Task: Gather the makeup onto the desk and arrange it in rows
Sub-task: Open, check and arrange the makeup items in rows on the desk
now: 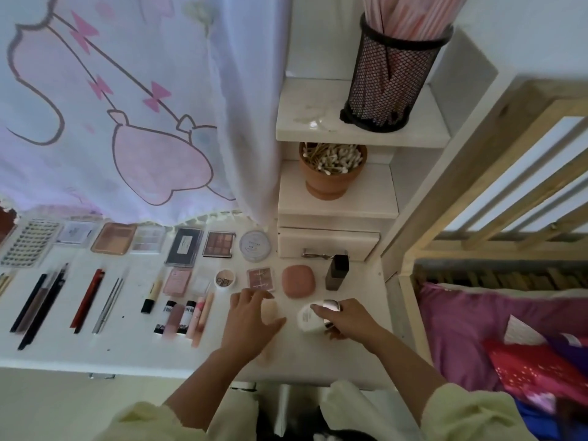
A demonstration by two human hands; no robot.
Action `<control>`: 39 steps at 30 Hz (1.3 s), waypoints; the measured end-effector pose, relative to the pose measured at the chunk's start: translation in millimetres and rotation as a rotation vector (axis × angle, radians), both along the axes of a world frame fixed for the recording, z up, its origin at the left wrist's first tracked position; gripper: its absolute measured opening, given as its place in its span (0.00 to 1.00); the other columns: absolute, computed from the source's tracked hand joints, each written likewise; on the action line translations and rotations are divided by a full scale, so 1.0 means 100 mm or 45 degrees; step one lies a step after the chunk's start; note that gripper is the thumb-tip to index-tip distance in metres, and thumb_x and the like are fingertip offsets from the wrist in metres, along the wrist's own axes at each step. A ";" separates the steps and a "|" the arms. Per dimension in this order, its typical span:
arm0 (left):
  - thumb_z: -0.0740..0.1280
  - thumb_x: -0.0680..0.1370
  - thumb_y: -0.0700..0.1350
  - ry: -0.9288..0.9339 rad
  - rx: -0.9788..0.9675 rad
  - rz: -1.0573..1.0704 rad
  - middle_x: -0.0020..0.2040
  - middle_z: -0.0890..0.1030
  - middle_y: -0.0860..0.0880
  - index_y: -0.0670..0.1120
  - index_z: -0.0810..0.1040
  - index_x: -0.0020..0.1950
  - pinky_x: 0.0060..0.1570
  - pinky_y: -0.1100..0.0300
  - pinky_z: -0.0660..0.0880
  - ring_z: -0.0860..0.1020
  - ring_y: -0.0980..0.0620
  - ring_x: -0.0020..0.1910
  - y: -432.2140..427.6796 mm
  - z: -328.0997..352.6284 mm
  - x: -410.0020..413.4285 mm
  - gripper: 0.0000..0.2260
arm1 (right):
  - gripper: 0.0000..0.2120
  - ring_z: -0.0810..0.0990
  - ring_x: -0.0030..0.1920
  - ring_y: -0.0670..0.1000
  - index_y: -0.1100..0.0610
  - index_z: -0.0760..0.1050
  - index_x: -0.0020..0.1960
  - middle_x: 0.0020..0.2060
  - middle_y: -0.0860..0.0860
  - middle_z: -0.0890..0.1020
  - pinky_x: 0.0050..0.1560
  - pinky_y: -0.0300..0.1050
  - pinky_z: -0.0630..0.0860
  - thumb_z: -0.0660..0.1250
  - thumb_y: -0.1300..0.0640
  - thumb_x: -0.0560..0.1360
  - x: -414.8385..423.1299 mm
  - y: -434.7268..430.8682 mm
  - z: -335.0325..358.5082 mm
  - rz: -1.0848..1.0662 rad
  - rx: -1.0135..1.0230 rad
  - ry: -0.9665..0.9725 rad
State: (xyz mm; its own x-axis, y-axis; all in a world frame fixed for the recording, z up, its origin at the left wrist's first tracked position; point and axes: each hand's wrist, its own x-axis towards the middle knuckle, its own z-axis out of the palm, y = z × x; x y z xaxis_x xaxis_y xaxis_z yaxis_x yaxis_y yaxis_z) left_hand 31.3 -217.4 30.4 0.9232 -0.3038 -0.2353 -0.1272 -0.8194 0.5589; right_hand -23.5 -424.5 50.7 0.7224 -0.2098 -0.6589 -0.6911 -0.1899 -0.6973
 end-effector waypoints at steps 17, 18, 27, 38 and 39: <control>0.72 0.72 0.50 -0.069 -0.231 -0.136 0.63 0.73 0.54 0.55 0.63 0.68 0.52 0.59 0.75 0.77 0.53 0.55 -0.37 0.60 -0.05 0.28 | 0.20 0.72 0.29 0.42 0.50 0.71 0.34 0.29 0.44 0.73 0.32 0.37 0.66 0.59 0.38 0.78 0.29 0.20 0.79 0.421 -0.620 -0.452; 0.71 0.72 0.49 -0.057 -0.236 -0.113 0.63 0.73 0.53 0.54 0.63 0.68 0.52 0.58 0.76 0.77 0.52 0.55 -0.36 0.59 -0.06 0.28 | 0.20 0.73 0.32 0.43 0.51 0.72 0.37 0.31 0.45 0.75 0.33 0.39 0.67 0.58 0.37 0.77 0.30 0.23 0.79 0.444 -0.732 -0.491; 0.70 0.71 0.43 0.144 -0.357 -0.164 0.56 0.73 0.54 0.52 0.63 0.65 0.43 0.66 0.72 0.75 0.55 0.51 -0.28 0.63 0.02 0.26 | 0.23 0.70 0.30 0.45 0.54 0.69 0.35 0.29 0.46 0.72 0.33 0.41 0.66 0.58 0.37 0.78 0.34 0.33 0.81 0.471 -0.813 -0.612; 0.70 0.70 0.42 0.299 -0.355 -0.293 0.56 0.74 0.53 0.52 0.63 0.66 0.50 0.59 0.76 0.75 0.54 0.52 -0.15 0.70 0.16 0.28 | 0.24 0.73 0.34 0.48 0.57 0.71 0.39 0.33 0.48 0.75 0.37 0.43 0.69 0.57 0.37 0.78 0.35 0.34 0.84 0.587 -0.866 -0.725; 0.70 0.69 0.41 0.322 -0.356 -0.307 0.55 0.74 0.53 0.53 0.63 0.65 0.52 0.57 0.77 0.75 0.54 0.53 -0.14 0.71 0.18 0.28 | 0.23 0.72 0.34 0.47 0.56 0.71 0.39 0.33 0.48 0.75 0.37 0.43 0.68 0.57 0.38 0.79 0.35 0.33 0.86 0.624 -0.863 -0.735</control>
